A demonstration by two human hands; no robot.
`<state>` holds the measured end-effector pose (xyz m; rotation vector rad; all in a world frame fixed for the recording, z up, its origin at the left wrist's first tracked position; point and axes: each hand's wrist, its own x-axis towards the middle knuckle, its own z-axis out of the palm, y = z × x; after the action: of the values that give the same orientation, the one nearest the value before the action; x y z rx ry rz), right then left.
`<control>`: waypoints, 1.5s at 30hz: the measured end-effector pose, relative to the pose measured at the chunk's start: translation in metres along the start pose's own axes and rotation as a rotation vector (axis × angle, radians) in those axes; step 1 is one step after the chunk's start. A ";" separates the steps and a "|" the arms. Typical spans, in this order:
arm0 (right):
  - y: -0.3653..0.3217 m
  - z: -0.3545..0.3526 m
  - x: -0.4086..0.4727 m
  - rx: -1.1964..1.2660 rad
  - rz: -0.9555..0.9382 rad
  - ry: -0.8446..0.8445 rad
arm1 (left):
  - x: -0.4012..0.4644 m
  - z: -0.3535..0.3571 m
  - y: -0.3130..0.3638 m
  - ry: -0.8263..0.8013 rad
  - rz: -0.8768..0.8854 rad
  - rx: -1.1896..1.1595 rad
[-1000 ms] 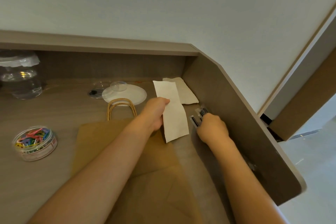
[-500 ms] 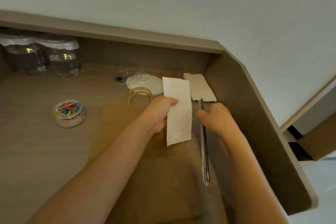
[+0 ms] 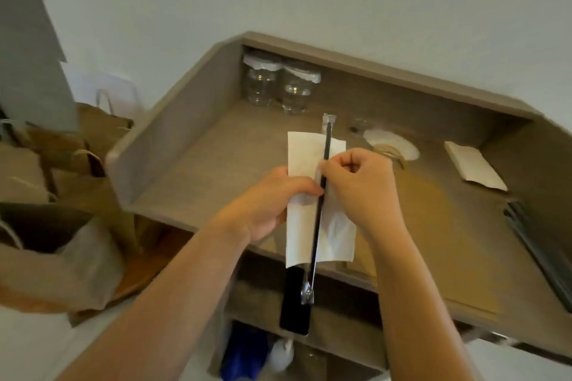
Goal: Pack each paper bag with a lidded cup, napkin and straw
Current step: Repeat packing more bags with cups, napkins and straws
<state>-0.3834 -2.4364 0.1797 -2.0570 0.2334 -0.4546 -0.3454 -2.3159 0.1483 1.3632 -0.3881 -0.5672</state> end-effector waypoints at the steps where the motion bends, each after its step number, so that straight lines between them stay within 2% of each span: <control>1: -0.010 0.024 -0.014 0.021 -0.004 -0.032 | -0.023 -0.021 -0.002 0.009 0.017 0.034; 5: -0.038 0.114 -0.067 0.030 -0.044 -0.170 | -0.109 -0.103 -0.019 0.095 0.024 0.111; 8: -0.052 0.173 -0.096 -0.046 -0.151 -0.239 | -0.166 -0.154 -0.033 0.187 -0.028 0.096; 13: -0.079 0.242 -0.124 0.131 -0.117 -0.616 | -0.233 -0.229 -0.049 0.299 -0.135 0.131; 16: -0.088 0.277 -0.133 0.149 -0.100 -0.714 | -0.254 -0.260 -0.059 0.344 -0.171 0.174; 20: -0.091 0.318 -0.128 0.147 -0.110 -0.680 | -0.257 -0.296 -0.073 0.406 -0.183 0.177; 23: -0.090 0.341 -0.104 0.183 -0.095 -0.491 | -0.248 -0.330 -0.082 0.503 -0.251 0.199; 26: -0.086 0.365 -0.075 0.233 -0.091 -0.290 | -0.232 -0.368 -0.089 0.654 -0.201 0.185; 30: -0.074 0.405 -0.038 0.186 -0.105 -0.171 | -0.207 -0.420 -0.091 0.770 -0.215 0.205; 33: -0.063 0.442 -0.022 0.120 -0.066 -0.294 | -0.185 -0.454 -0.092 0.796 -0.205 0.171; 40: -0.051 0.501 -0.024 0.055 0.085 -0.648 | -0.154 -0.502 -0.096 0.739 -0.367 0.392; 43: -0.061 0.506 -0.024 0.042 0.022 -0.704 | -0.146 -0.526 -0.098 0.749 -0.388 0.478; 45: -0.068 0.505 -0.025 0.048 -0.050 -0.729 | -0.141 -0.538 -0.098 0.637 -0.405 0.573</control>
<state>-0.2000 -1.9934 0.0046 -2.0449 -0.2654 0.2722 -0.1671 -1.8125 -0.0341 2.1052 0.2811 -0.3216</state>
